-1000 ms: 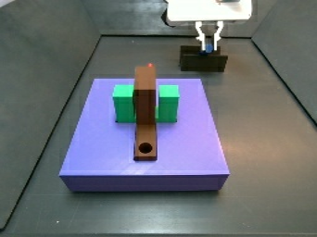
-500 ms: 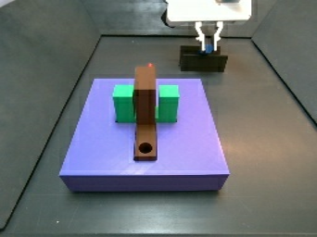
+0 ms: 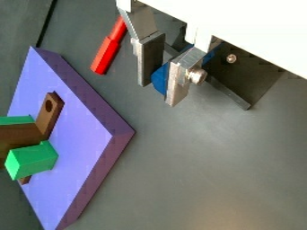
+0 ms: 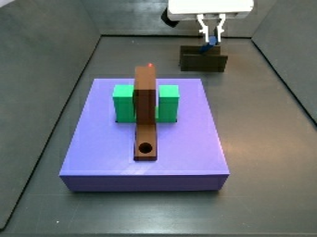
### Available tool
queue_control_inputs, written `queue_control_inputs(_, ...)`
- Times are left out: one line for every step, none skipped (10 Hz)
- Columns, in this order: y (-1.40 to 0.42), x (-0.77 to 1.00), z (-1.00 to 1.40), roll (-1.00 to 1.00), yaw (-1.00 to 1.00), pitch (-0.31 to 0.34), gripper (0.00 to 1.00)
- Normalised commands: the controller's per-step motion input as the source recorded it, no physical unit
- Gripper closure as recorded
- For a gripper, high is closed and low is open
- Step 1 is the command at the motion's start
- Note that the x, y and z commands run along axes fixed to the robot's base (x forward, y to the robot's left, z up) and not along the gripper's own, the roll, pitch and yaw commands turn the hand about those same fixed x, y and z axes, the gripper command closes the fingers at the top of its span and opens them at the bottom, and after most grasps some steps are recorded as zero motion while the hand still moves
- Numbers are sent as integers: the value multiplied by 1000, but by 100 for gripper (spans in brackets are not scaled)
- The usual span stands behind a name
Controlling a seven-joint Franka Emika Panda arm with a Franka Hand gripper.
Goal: Pick up the blue object. Move up. Place the blue object on the fixture. Regrasp the blue object. Move to above the board. Insert the blue object.
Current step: Place the blue object on the fixture, then regrasp the blue object.
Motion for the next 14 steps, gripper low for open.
queue_control_inputs(0, 0, -240, -29, -17, -11, 100)
queue_control_inputs(6, 0, -257, 0, -29, 0, 100)
queue_control_inputs(0, 0, -174, 0, -17, 0, 100)
queue_control_inputs(40, 20, -57, 0, -6, 0, 100)
queue_control_inputs(77, 20, -49, 46, -20, 0, 100)
queue_control_inputs(77, 9, -86, 69, -11, 0, 100)
queue_control_inputs(71, 0, -126, 140, -6, 0, 100)
queue_control_inputs(57, 0, -137, 200, -3, 0, 100)
queue_control_inputs(0, 0, 0, 83, 0, 0, 100)
queue_control_inputs(0, 0, 0, 0, 0, 0, 100)
queue_control_inputs(0, 0, 0, 0, 0, 0, 0)
queue_control_inputs(0, 323, 103, 729, -23, -63, 0)
queue_control_inputs(0, 129, 171, 923, 0, -231, 0)
queue_control_inputs(0, 166, 254, 966, 0, -163, 0)
